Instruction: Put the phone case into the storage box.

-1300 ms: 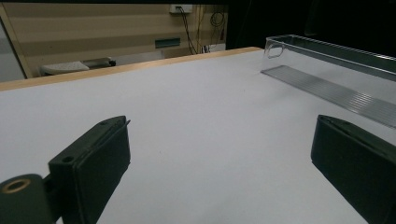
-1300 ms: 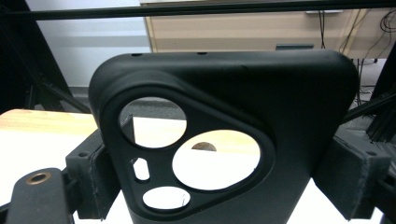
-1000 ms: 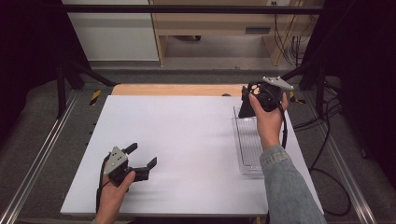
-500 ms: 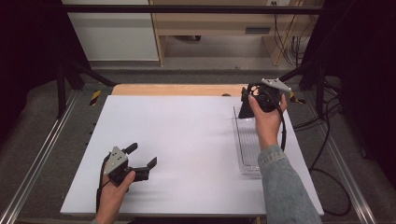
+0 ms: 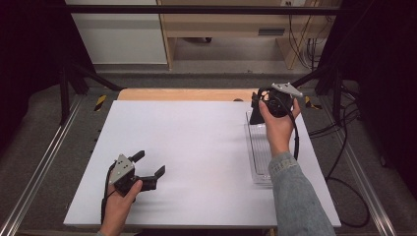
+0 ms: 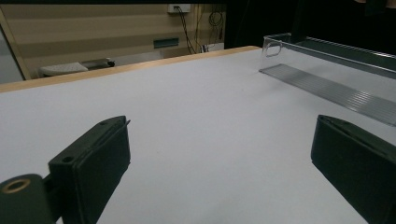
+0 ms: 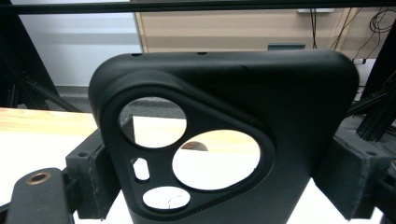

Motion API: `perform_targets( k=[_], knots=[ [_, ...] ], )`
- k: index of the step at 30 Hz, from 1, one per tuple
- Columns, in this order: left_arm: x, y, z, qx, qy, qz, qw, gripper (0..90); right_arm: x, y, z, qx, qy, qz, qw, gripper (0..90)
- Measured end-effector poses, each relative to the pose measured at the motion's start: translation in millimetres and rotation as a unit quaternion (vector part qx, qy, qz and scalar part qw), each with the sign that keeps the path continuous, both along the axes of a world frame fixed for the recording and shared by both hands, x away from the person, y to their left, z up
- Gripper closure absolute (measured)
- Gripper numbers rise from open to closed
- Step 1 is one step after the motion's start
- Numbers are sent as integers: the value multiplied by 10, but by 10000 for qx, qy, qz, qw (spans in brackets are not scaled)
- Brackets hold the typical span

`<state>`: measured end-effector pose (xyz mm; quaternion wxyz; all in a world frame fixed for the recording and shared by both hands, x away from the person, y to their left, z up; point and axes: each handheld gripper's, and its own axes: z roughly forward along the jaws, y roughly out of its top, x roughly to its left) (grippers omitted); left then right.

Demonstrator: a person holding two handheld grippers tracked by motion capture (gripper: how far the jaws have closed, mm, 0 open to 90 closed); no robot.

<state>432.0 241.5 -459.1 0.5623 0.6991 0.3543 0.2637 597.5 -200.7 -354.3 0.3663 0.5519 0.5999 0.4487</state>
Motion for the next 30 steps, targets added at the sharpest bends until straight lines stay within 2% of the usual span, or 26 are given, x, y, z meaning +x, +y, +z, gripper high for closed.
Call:
perform_targets(
  k=[8,30],
  knots=[
    [4,-4,-6,10,12,-3,10000,49,42,34,-51,-107,4,-48,9999,139],
    [9,-11,-16,8,35,-17,10000,48,234,32,-286,-148,231,-307,9992,138]
  ],
)
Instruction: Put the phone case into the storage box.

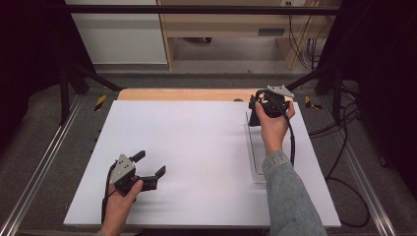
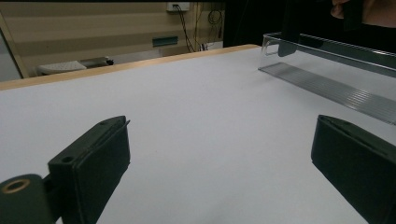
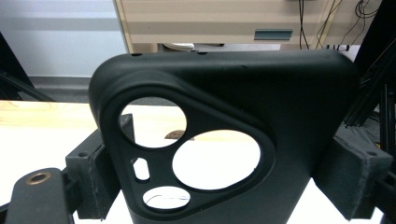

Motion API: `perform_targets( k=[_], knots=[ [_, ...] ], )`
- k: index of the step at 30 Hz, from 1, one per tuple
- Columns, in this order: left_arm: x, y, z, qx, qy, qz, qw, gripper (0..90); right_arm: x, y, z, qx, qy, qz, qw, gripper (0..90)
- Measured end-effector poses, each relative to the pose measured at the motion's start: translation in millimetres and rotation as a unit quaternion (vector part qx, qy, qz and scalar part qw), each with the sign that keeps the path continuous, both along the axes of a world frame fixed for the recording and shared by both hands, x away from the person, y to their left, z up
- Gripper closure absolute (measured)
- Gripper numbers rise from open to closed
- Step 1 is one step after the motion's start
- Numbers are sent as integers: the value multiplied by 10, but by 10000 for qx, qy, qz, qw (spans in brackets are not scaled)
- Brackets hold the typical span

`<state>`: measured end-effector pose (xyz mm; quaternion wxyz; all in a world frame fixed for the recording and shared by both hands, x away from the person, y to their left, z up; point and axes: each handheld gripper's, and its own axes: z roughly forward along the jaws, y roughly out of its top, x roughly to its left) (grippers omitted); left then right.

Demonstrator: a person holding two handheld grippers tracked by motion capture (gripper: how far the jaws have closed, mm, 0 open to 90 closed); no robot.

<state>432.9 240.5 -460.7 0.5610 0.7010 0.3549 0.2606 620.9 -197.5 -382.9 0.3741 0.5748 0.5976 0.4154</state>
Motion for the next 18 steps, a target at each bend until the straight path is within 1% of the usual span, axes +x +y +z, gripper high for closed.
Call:
perform_targets(
  k=[9,11,13,18],
  knots=[
    [1,-2,-1,-3,3,-7,10000,47,36,-2,-68,34,55,-72,10000,138],
    [0,-5,-1,-7,2,-22,10000,48,42,-2,-89,-1,118,-109,9999,137],
    [-2,-10,1,-1,-12,-45,10000,47,52,-2,-113,33,172,-115,9998,137],
    [-1,-19,-4,11,-2,-51,10000,46,72,-9,-150,21,225,-99,9997,137]
  ],
)
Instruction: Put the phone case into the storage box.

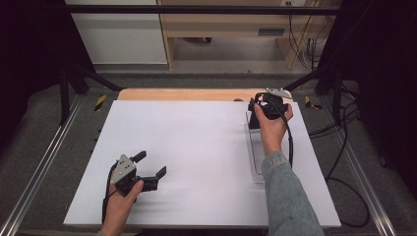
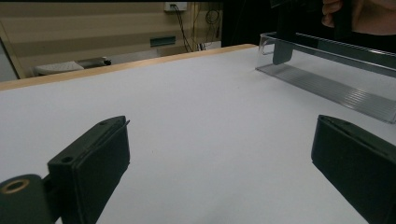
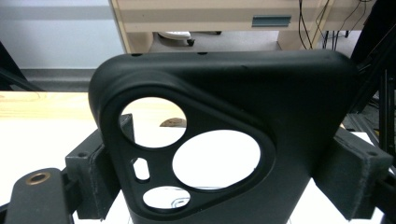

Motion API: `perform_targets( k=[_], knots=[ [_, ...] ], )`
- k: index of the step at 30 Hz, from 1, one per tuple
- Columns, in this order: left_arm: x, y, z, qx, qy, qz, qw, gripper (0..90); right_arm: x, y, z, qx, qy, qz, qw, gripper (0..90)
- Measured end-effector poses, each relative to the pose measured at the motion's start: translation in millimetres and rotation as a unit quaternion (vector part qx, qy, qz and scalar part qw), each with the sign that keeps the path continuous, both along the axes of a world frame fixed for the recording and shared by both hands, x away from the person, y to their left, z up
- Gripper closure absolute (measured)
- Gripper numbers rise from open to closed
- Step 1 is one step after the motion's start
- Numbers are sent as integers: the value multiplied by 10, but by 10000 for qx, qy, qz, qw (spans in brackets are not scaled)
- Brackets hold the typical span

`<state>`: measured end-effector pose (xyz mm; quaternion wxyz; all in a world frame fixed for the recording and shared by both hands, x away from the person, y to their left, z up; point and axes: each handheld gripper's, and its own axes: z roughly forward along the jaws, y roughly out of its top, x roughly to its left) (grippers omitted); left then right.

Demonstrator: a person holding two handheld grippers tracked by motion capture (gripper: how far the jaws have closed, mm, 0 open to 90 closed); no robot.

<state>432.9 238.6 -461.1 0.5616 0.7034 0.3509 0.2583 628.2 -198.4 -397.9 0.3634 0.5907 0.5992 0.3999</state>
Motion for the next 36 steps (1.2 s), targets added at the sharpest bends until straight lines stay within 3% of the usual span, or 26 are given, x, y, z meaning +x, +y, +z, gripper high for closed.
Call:
perform_targets(
  k=[36],
  knots=[
    [2,3,-2,-19,7,-13,10000,46,70,68,-93,-75,112,34,9999,136]
  ],
)
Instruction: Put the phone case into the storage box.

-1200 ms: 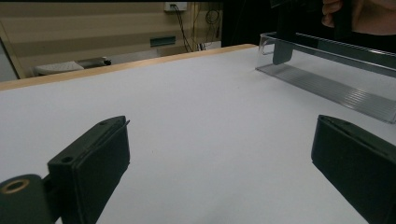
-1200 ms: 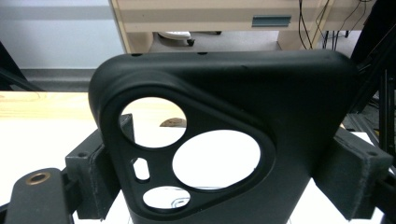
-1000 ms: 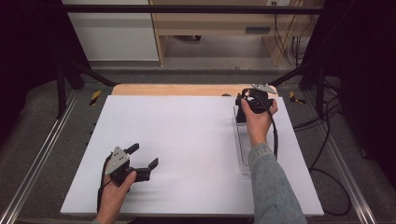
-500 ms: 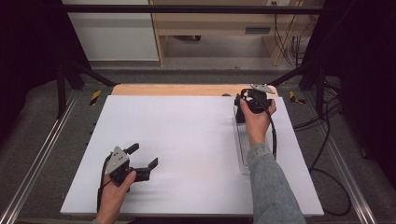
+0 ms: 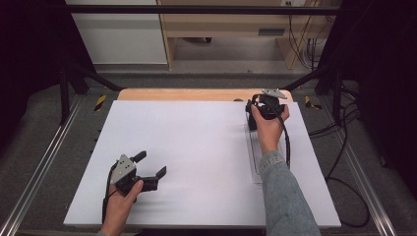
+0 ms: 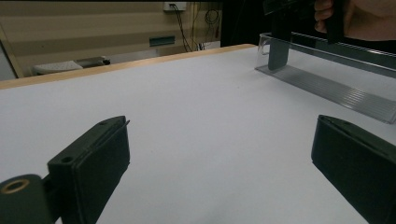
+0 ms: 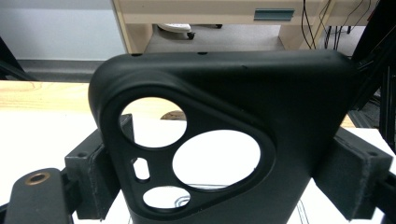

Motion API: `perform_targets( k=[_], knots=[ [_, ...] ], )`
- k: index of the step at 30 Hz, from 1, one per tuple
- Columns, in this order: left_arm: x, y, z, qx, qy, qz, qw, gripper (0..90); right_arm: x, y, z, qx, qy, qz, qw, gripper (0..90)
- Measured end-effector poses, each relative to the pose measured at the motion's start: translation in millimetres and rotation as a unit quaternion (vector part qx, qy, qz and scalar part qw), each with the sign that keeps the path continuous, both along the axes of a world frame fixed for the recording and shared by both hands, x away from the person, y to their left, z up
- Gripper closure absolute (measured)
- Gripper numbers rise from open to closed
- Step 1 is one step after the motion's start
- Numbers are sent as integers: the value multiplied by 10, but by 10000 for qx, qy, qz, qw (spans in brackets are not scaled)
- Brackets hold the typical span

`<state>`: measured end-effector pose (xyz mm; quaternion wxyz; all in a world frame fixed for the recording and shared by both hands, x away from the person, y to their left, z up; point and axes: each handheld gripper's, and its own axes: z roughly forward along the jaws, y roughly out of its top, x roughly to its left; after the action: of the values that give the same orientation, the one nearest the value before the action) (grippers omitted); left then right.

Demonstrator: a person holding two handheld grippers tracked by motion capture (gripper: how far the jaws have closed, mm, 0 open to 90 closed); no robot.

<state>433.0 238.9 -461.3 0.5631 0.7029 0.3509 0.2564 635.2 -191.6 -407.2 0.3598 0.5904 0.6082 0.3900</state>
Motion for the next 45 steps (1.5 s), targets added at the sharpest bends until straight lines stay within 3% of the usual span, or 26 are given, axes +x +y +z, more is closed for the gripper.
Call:
perform_targets(
  k=[45],
  knots=[
    [-2,-9,-2,16,7,-35,10000,46,36,-28,38,-11,22,-51,10000,134]
  ],
)
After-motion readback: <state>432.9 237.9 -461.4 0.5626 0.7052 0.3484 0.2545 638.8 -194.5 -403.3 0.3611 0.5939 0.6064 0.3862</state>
